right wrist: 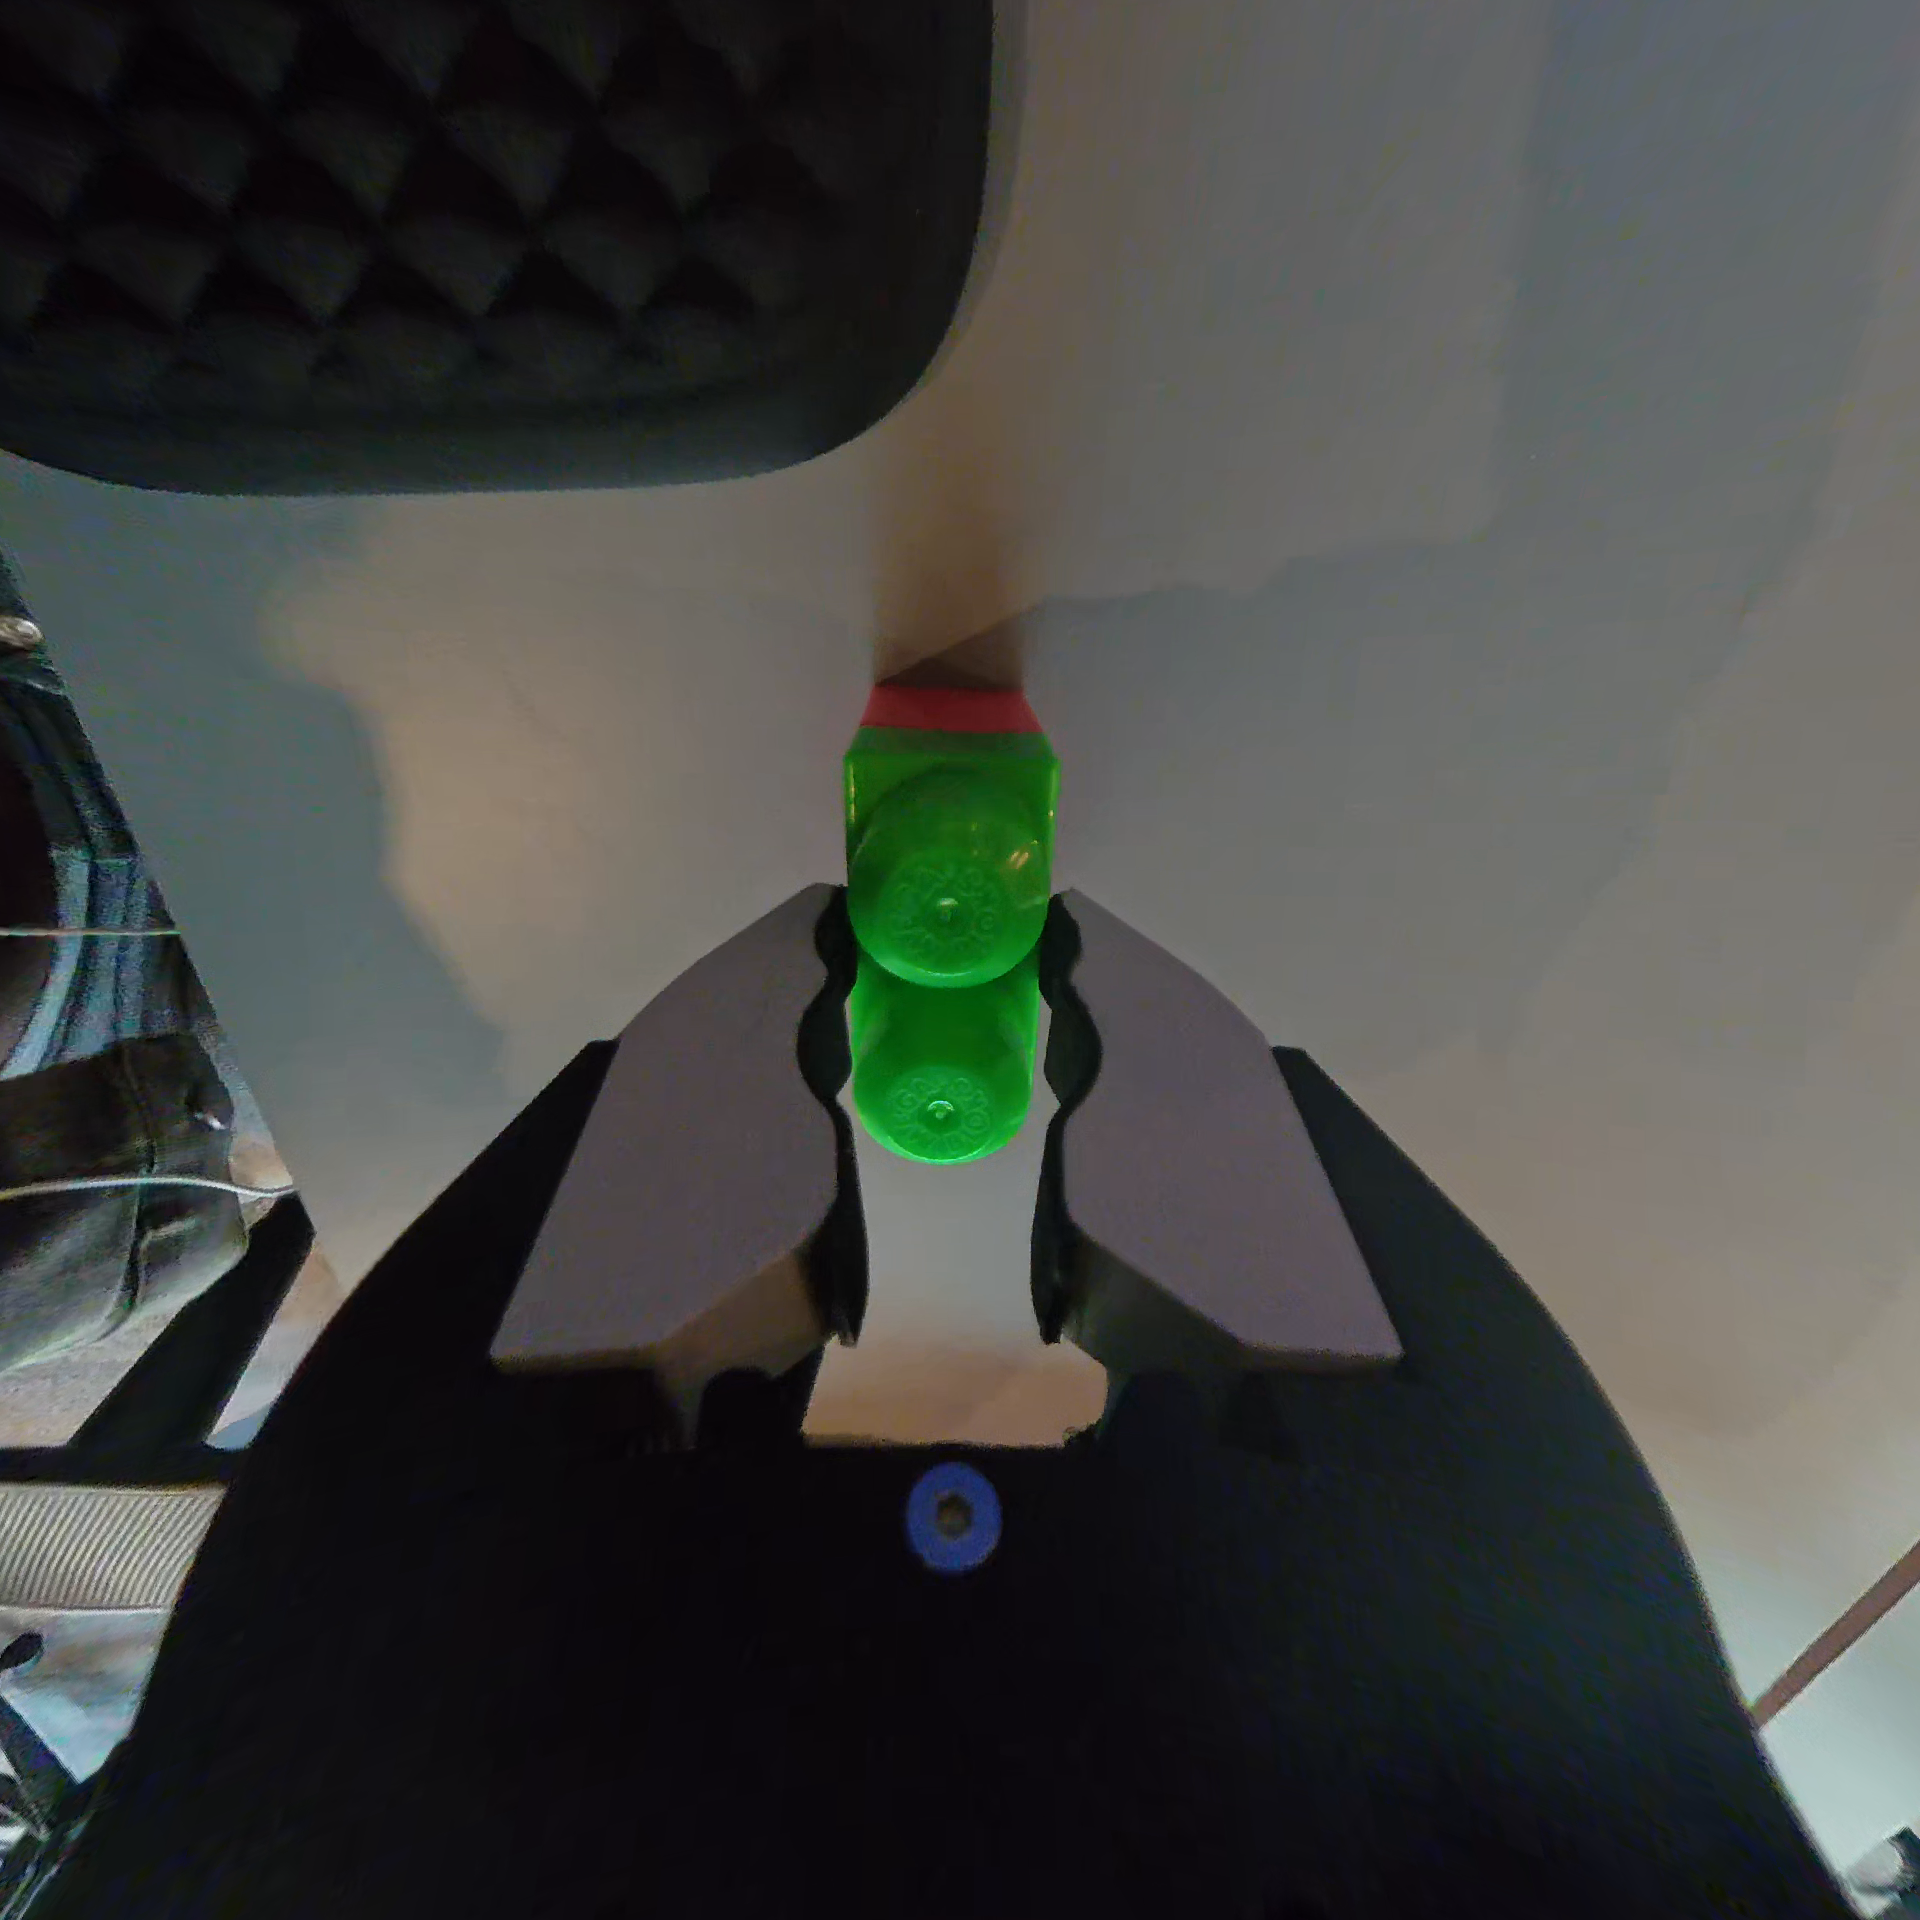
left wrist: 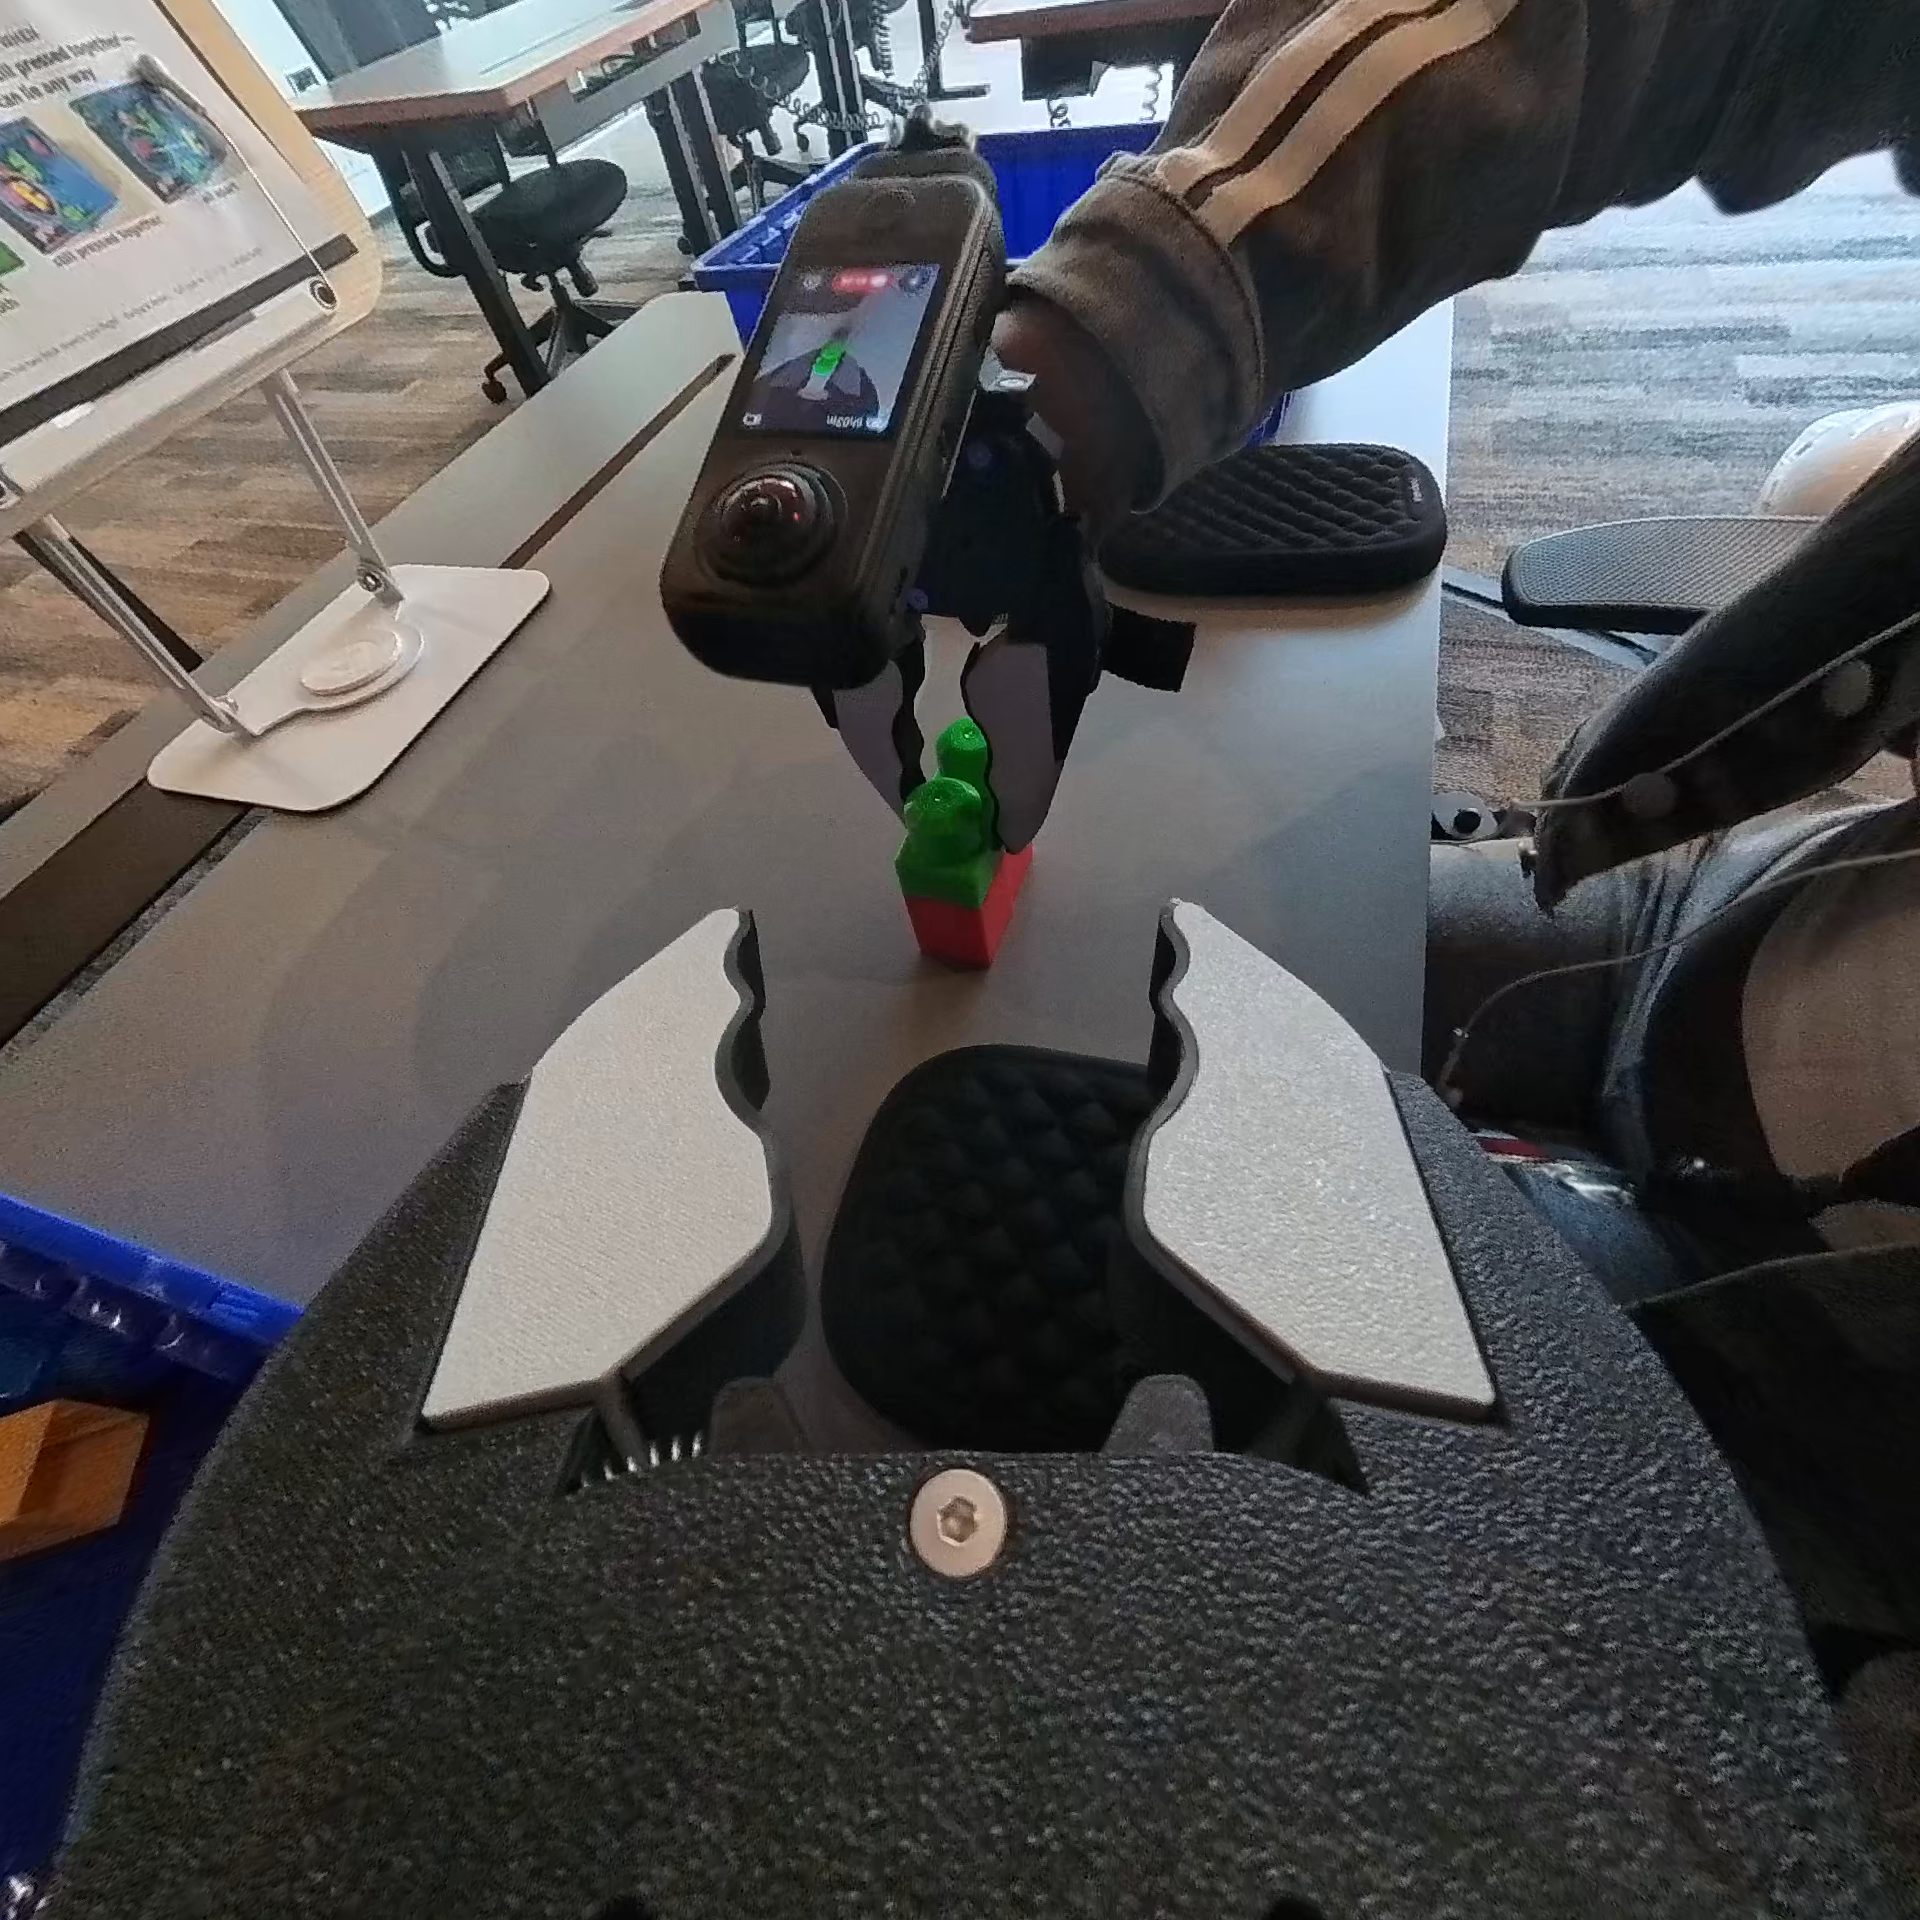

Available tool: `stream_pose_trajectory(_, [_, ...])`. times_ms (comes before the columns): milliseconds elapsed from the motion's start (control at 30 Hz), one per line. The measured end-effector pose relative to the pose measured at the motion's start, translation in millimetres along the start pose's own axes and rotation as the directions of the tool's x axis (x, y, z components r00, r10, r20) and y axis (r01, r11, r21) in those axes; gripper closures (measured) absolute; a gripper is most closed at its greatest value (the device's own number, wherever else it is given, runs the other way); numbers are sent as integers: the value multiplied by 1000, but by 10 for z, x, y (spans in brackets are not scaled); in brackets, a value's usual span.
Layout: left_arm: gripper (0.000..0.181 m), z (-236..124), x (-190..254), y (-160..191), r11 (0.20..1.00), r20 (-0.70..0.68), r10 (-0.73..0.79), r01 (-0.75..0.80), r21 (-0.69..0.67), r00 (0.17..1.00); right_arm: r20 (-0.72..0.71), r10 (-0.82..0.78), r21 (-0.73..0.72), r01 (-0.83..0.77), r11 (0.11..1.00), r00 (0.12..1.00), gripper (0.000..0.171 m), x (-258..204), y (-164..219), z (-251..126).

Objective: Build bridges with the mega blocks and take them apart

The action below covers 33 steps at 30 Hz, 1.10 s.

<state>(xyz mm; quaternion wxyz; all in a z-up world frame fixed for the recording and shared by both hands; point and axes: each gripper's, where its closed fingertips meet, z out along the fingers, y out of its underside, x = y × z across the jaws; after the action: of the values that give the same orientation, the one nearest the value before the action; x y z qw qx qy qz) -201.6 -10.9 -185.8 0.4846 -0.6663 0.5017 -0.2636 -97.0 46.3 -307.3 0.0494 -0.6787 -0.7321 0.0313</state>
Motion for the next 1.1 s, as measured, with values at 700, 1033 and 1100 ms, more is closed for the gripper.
stream_pose_trajectory(700, [108, 41, -51, -35, 1000, 30, -1, 1, 14, 1000, -156, 442, 81, -434, 897, 883, 137, 632, 1539, -1342])
stream_pose_trajectory(1033, [108, 142, -118, -58, 1000, 72, -5, 4, 13, 997, -233, 837, 56, -852, 520, 495, 136, 1066, 3604, -1839])
stream_pose_trajectory(1100, [107, 165, -130, -71, 1000, 89, -3, 3, 5, 996, -238, 882, 56, -901, 431, 407, 137, 1141, 3938, -1815])
